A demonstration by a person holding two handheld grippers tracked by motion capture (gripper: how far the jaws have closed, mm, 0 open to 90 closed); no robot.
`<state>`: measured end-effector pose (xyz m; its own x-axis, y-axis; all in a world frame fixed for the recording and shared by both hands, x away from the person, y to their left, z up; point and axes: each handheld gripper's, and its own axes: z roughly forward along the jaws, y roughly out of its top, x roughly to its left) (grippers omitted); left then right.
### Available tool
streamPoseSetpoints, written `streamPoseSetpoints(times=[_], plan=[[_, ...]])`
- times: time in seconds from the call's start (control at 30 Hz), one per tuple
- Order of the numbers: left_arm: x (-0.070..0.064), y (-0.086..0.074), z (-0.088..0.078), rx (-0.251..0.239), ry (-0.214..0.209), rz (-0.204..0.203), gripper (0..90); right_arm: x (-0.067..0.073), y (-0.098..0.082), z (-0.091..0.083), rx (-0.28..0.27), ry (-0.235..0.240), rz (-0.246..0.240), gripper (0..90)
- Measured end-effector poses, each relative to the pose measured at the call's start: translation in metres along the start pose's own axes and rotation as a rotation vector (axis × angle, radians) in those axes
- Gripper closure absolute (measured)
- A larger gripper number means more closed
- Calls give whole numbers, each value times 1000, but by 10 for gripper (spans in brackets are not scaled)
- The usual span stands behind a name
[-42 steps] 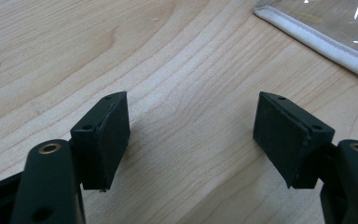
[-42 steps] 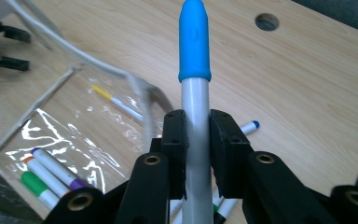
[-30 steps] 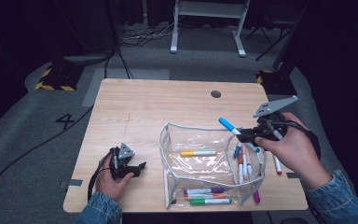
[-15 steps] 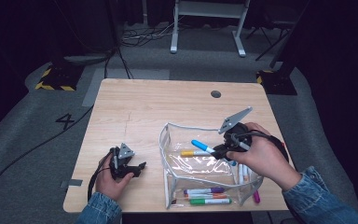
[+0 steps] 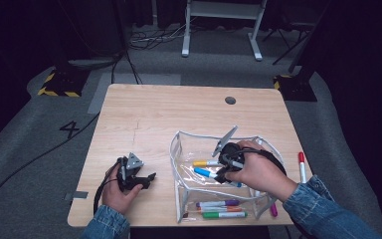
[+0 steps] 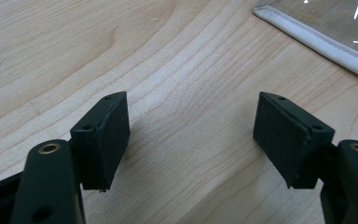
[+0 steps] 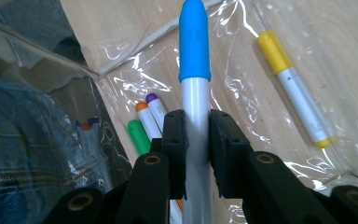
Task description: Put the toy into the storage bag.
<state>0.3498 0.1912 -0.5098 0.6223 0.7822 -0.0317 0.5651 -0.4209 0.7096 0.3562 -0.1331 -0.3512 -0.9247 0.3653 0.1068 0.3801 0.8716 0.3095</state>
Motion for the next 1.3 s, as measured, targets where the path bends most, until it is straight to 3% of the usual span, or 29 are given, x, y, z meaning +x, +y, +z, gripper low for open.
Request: streamPoseSetpoints(times=[0.27,0.57,0.9,1.03,1.07,1.13,1.23,1.3], plan=[[0,0,0,0,0,-1,275,4,1,23,101,42,-42,769],[0,0,0,-4,3,-1,275,-1,1,45,221,74,-71,768],[0,0,0,-3,3,-1,274,0,-1,57,310,115,-124,768],[0,0,0,0,0,-1,275,-1,-1,59,312,118,-137,754],[0,0,0,-1,0,-1,275,-2,-1,59,298,120,-133,704],[0,0,0,-4,1,-2,275,-2,-1,57,251,99,-120,596],[0,0,0,-3,2,-1,274,-3,1,49,181,86,-117,548],[0,0,0,-4,0,-2,274,-3,3,34,91,56,-111,527]])
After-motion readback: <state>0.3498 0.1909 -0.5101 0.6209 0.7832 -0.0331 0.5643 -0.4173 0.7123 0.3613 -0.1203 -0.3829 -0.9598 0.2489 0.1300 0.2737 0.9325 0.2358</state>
